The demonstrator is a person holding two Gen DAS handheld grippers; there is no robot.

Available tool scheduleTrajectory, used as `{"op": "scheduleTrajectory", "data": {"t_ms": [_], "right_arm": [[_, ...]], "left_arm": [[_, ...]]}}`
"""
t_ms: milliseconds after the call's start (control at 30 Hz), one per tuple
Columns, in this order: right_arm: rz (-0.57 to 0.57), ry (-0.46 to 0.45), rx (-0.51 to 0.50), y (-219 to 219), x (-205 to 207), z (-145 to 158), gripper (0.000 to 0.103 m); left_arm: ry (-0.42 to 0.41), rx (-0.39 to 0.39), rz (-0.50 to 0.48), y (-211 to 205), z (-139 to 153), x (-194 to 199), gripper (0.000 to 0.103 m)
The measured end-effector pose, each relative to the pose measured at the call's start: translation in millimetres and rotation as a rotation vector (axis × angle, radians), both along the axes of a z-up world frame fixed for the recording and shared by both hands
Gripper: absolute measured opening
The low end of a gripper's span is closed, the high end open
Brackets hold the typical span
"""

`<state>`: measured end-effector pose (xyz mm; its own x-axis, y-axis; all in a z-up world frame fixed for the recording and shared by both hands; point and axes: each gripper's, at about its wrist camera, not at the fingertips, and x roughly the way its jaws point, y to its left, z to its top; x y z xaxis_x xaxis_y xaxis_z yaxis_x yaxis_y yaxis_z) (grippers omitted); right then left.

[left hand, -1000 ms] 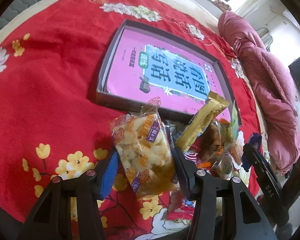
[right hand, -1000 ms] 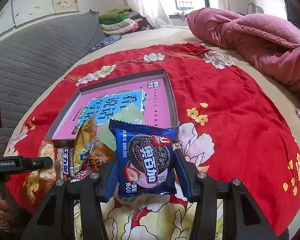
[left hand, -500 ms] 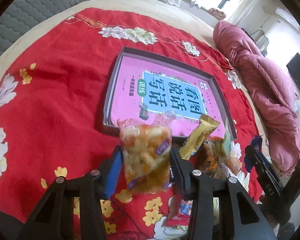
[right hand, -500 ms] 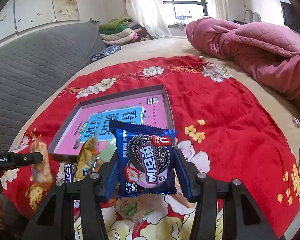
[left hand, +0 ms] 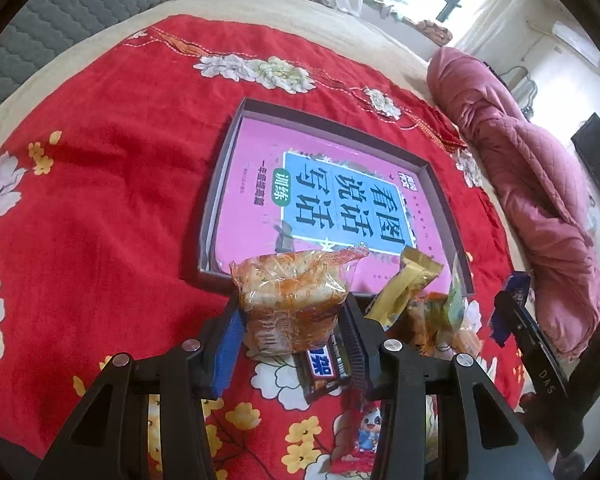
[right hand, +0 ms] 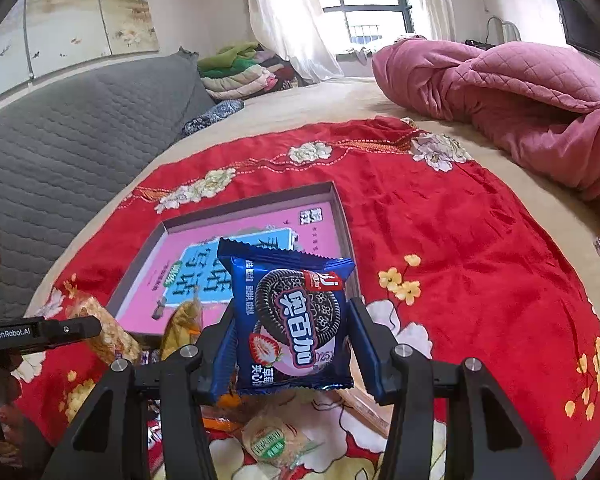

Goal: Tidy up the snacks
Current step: 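Lift both held packets and carry them over the pink tray box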

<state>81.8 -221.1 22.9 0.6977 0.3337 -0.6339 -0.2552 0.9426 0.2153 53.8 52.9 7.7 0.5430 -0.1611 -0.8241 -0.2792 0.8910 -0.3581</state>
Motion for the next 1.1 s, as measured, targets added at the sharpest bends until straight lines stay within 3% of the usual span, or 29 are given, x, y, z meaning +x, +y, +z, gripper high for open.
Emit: {"op": "scheduleTrajectory", "data": {"t_ms": [467, 1100], "right_arm": [[-0.057, -0.064, 0.008, -5, 29, 17, 0.051], [-0.034, -0.008, -0.09, 20, 75, -20, 0.051]], "left_arm": [[-0.076, -0.006, 0.019, 9, 29, 20, 0.048], [0.009, -0.04, 0.04, 19, -9, 59, 0.048]]}}
